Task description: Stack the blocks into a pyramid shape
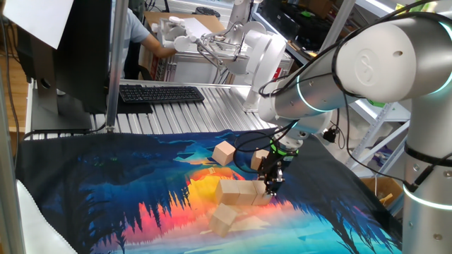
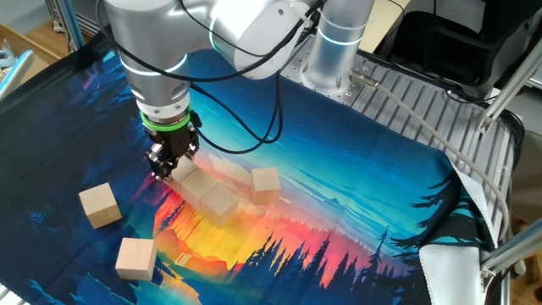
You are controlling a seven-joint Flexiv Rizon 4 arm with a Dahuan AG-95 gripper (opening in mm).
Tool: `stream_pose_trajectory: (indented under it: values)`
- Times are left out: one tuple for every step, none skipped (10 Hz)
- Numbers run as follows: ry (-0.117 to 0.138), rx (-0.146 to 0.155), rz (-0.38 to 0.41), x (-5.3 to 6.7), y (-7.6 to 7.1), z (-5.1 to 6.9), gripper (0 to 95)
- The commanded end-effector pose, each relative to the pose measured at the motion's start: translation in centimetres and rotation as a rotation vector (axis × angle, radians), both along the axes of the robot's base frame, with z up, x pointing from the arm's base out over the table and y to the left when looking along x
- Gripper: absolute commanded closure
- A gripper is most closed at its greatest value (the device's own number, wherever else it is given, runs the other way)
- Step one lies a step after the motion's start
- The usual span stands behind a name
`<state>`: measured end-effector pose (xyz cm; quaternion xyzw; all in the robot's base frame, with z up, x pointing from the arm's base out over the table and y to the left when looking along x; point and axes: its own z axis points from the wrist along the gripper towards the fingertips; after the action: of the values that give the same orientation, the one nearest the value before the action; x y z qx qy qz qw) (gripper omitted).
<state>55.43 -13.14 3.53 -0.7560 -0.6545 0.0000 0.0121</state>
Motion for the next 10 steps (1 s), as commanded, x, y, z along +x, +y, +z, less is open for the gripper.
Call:
stream_pose_trajectory:
  values:
    - [-0.001, -0.005, 0.002, -0.08, 0.02, -0.07, 95.0]
    - [-0.001, -0.005, 0.001, -0.06, 0.01, -0.05, 76.0]
    - [-0.002, -0.004, 0.001, -0.05, 0.01, -0.02, 57.0]
    - [-0.002, -0.004, 0.001, -0.05, 0.01, -0.02, 57.0]
    - [-0.002, -0.004, 0.001, -0.05, 0.01, -0.02, 57.0]
    - [-0.002, -0.004, 0.001, -0.05, 0.01, -0.02, 57.0]
    - [-0.002, -0.004, 0.001, -0.05, 0.01, -0.02, 57.0]
    - [-0.002, -0.004, 0.001, -0.05, 0.01, -0.02, 57.0]
    - [-0.002, -0.004, 0.001, -0.05, 0.01, -0.02, 57.0]
    - [-0.002, -0.004, 0.001, -0.05, 0.01, -0.02, 57.0]
